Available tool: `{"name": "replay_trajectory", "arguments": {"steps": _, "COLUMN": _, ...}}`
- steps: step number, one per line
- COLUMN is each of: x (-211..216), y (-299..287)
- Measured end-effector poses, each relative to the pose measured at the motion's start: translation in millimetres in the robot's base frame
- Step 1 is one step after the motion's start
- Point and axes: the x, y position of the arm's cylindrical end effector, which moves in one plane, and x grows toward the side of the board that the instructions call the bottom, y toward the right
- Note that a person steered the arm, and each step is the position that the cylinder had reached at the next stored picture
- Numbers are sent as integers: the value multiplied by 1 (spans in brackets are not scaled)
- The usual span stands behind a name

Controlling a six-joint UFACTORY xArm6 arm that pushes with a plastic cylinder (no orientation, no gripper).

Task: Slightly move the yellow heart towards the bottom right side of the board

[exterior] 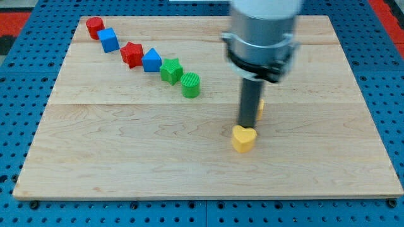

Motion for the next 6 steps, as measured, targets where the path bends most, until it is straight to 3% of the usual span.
{"name": "replay_trajectory", "arguments": {"steps": 1, "x": 25, "y": -50}}
{"name": "replay_trajectory", "arguments": {"steps": 2, "x": 25, "y": -38}}
{"name": "replay_trajectory", "arguments": {"steps": 3, "x": 58, "y": -88}}
{"name": "replay_trajectory", "arguments": {"steps": 4, "x": 50, "y": -35}}
{"name": "replay_trajectory", "arguments": {"steps": 5, "x": 22, "y": 62}}
{"name": "replay_trajectory", "arguments": {"steps": 6, "x": 32, "y": 96}}
